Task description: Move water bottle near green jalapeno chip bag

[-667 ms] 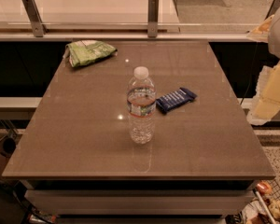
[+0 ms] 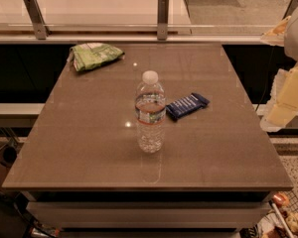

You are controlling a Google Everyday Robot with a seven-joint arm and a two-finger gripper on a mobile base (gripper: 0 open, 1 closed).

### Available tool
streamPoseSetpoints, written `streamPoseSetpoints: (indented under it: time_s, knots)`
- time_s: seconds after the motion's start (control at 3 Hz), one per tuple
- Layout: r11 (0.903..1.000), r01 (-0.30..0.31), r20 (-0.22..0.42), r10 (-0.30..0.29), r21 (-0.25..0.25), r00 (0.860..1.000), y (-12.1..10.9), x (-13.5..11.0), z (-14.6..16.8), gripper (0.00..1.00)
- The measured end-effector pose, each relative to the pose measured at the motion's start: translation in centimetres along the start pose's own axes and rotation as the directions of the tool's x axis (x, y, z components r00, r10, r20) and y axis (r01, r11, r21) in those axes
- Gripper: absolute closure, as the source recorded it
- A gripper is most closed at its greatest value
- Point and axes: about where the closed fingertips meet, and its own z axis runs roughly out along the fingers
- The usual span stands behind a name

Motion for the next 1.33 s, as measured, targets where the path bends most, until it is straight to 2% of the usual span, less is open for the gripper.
streamPoseSetpoints:
  time_s: [0.33, 0.67, 1.0, 1.33]
  knots:
    - [0.9997, -0.016, 0.105, 0.018, -0.018, 0.994, -0.2, 0.1, 0.7, 0.00]
    - [0.9993, -0.020, 0.281, 0.028, -0.032, 0.959, 0.2, -1.6, 1.1, 0.00]
    - [0.9980, -0.035, 0.452, 0.055, -0.053, 0.890, 0.5, -3.8, 1.3, 0.00]
    - [0.9961, -0.028, 0.596, 0.072, -0.084, 0.800, 0.9, -7.0, 1.2, 0.00]
